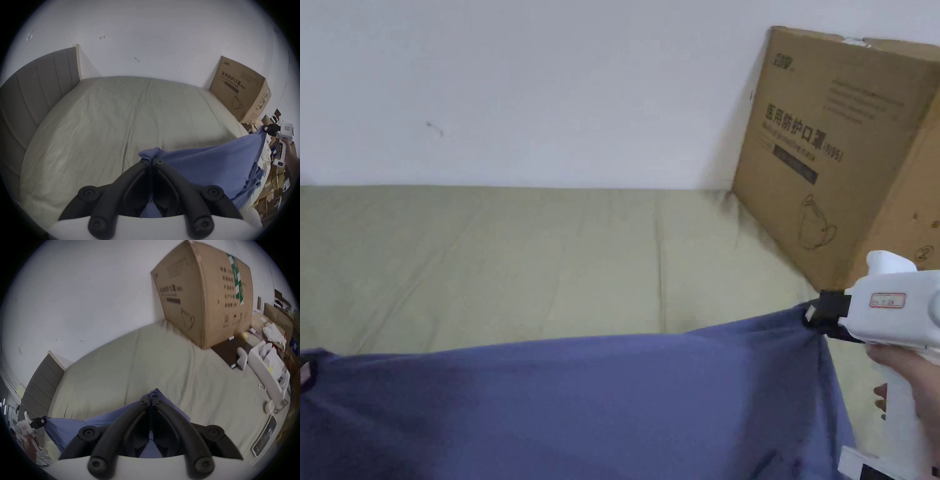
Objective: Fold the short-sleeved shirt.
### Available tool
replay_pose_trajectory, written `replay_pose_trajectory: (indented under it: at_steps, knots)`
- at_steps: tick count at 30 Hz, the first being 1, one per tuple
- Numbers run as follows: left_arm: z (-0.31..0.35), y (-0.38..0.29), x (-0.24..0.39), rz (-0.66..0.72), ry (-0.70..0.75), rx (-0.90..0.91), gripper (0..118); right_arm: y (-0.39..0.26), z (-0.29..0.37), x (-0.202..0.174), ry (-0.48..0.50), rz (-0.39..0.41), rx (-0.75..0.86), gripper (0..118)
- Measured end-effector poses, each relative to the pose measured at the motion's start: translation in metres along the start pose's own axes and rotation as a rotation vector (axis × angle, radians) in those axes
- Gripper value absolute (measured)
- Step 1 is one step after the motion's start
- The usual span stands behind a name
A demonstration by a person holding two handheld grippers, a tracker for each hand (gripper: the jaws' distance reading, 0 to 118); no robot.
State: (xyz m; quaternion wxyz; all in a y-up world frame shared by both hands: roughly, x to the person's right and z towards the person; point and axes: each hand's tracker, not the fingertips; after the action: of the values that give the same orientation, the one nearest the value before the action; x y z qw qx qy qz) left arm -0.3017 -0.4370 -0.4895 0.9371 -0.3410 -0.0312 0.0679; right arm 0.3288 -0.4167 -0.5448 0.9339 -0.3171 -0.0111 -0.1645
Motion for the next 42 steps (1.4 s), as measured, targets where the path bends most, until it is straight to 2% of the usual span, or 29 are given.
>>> replay_pose_trajectory:
  at_steps: [2, 5, 11, 14, 18, 20, 21, 22, 23, 24, 25, 26, 27, 29, 32, 34, 35, 36, 37, 38, 39, 40, 41, 42]
  knots:
    - [0.003, -0.001, 0.0, 0.001, -0.041, 0.008, 1, -0.002, 0.006, -0.001, -0.007, 0.015, -0.018, 1]
    - [0.008, -0.019, 0.001, -0.049, -0.096, -0.005, 1, -0.027, 0.019, 0.002, -0.058, 0.085, -0.044, 1]
    - [0.041, -0.098, -0.01, -0.073, -0.144, -0.097, 1, -0.114, 0.064, 0.047, -0.054, 0.088, -0.121, 1]
    - [0.066, -0.143, -0.012, -0.059, -0.175, -0.128, 1, -0.159, 0.09, 0.067, -0.072, 0.121, -0.183, 1]
    - [0.073, -0.187, -0.007, -0.09, -0.176, -0.199, 3, -0.204, 0.106, 0.08, -0.109, 0.037, -0.209, 1]
    - [0.068, -0.195, -0.008, -0.084, -0.161, -0.201, 6, -0.216, 0.09, 0.091, -0.118, 0.002, -0.218, 4]
    - [0.067, -0.198, -0.01, -0.058, -0.154, -0.189, 19, -0.22, 0.084, 0.091, -0.133, 0.001, -0.218, 14]
    - [0.065, -0.198, -0.013, -0.024, -0.147, -0.16, 40, -0.222, 0.079, 0.09, -0.141, 0.002, -0.214, 29]
    - [0.066, -0.196, -0.013, -0.017, -0.123, -0.142, 71, -0.222, 0.076, 0.09, -0.153, 0.008, -0.211, 52]
    - [0.066, -0.194, -0.013, -0.02, -0.097, -0.142, 109, -0.221, 0.074, 0.089, -0.163, 0.022, -0.202, 84]
    - [0.068, -0.19, -0.011, -0.026, -0.083, -0.146, 118, -0.218, 0.074, 0.087, -0.183, 0.038, -0.199, 101]
    - [0.068, -0.191, -0.016, -0.03, -0.087, -0.14, 115, -0.214, 0.076, 0.085, -0.185, 0.049, -0.197, 109]
    - [0.079, -0.188, -0.016, -0.036, -0.087, -0.095, 114, -0.211, 0.081, 0.083, -0.168, 0.048, -0.172, 111]
    - [0.094, -0.174, -0.008, -0.027, -0.095, -0.041, 114, -0.201, 0.095, 0.071, -0.109, 0.048, -0.105, 111]
    - [0.121, -0.161, 0.014, 0.024, -0.136, 0.058, 114, -0.191, 0.128, 0.032, -0.009, 0.049, -0.052, 111]
    - [0.143, -0.154, 0.037, 0.042, -0.178, 0.144, 110, -0.191, 0.158, -0.009, 0.052, 0.136, 0.117, 110]
    - [0.154, -0.152, 0.048, 0.028, -0.165, 0.219, 99, -0.194, 0.175, -0.028, 0.063, 0.188, 0.216, 109]
    - [0.166, -0.147, 0.064, -0.005, -0.128, 0.306, 70, -0.198, 0.192, -0.046, 0.082, 0.231, 0.347, 104]
    - [0.176, -0.143, 0.078, -0.024, -0.101, 0.368, 37, -0.2, 0.205, -0.062, 0.097, 0.261, 0.437, 93]
    - [0.184, -0.145, 0.086, -0.032, -0.087, 0.415, 5, -0.202, 0.215, -0.075, 0.094, 0.28, 0.503, 71]
    - [0.192, -0.144, 0.1, -0.044, -0.031, 0.48, 0, -0.207, 0.224, -0.089, 0.061, 0.291, 0.554, 16]
    - [0.199, -0.141, 0.111, -0.045, -0.018, 0.52, 0, -0.207, 0.228, -0.099, 0.033, 0.296, 0.571, 0]
    - [0.202, -0.138, 0.116, -0.046, -0.04, 0.527, 0, -0.207, 0.233, -0.103, 0.033, 0.288, 0.59, 0]
    - [0.201, -0.142, 0.115, -0.047, -0.046, 0.538, 0, -0.204, 0.236, -0.103, 0.105, 0.28, 0.568, 0]
